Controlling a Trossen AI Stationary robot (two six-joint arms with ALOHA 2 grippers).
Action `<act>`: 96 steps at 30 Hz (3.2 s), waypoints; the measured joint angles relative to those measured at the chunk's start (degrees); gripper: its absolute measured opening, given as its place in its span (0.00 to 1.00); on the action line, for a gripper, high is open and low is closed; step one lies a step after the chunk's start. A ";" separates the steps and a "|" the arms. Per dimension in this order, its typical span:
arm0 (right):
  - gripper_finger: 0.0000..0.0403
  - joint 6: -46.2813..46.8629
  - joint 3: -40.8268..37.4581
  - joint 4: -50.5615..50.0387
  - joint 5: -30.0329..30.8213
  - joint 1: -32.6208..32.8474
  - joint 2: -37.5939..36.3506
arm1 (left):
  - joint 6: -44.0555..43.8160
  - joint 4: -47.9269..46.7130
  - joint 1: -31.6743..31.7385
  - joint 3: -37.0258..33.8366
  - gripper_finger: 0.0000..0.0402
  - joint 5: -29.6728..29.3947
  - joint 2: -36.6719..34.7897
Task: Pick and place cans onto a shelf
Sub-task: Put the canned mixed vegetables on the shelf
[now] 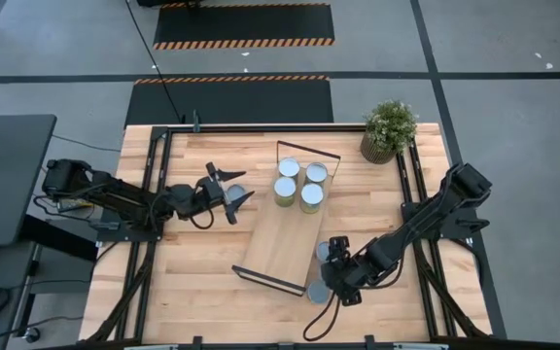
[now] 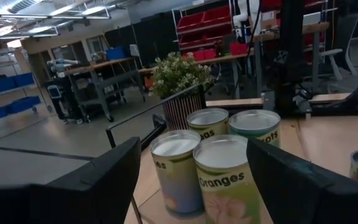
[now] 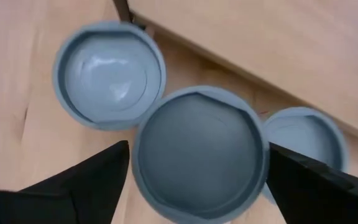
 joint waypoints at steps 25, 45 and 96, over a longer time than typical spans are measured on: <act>0.72 -0.40 0.11 -0.23 -1.85 -1.20 0.26 | -0.06 -0.19 0.04 0.00 0.74 0.00 0.01; 0.75 -6.68 15.96 -16.12 8.94 -10.78 -0.13 | -0.41 -0.87 0.04 0.00 0.74 6.91 0.03; 0.91 6.93 14.29 -18.69 24.34 -7.31 -2.45 | -0.41 -3.41 0.04 0.00 0.74 6.91 0.03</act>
